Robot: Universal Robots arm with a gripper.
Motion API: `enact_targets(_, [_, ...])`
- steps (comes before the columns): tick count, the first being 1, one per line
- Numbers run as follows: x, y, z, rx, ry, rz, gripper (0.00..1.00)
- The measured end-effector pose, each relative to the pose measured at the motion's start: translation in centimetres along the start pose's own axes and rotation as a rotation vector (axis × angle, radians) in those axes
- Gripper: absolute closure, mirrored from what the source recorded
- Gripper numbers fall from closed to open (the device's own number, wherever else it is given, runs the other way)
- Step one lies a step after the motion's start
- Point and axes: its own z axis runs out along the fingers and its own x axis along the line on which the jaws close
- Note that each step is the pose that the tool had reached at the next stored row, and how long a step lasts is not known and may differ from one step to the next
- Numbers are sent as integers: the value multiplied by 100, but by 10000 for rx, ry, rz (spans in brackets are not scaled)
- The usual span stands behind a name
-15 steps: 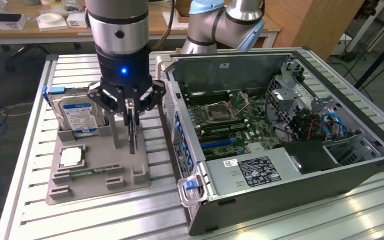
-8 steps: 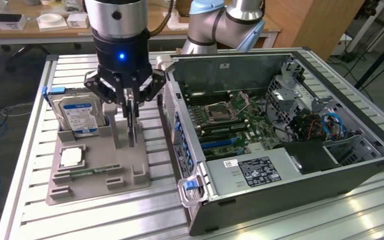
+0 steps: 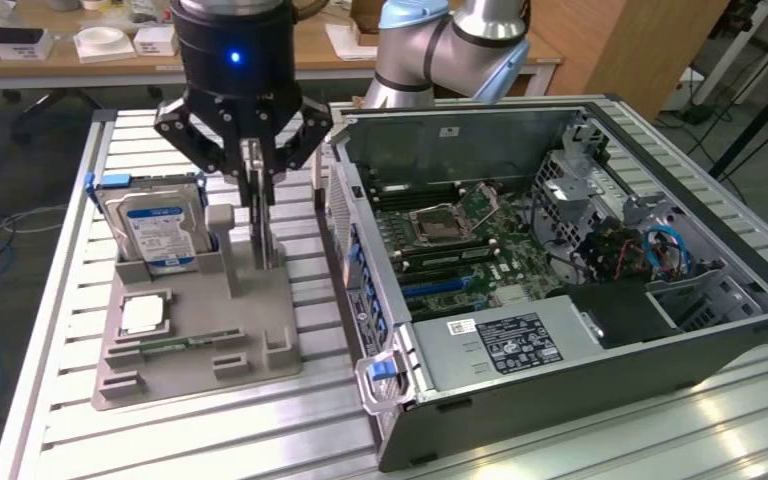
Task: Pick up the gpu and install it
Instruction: 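Pick up the gpu and move the gpu toward the slot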
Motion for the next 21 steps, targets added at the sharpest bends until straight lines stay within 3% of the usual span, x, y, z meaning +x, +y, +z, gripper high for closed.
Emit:
enact_targets(4, [3,6,-151,1,1,-1,74])
enact_targets(18, [6,23,-534,0,0,-1,74])
enact_targets(21, [9,24,-558,-2,-8,0,74])
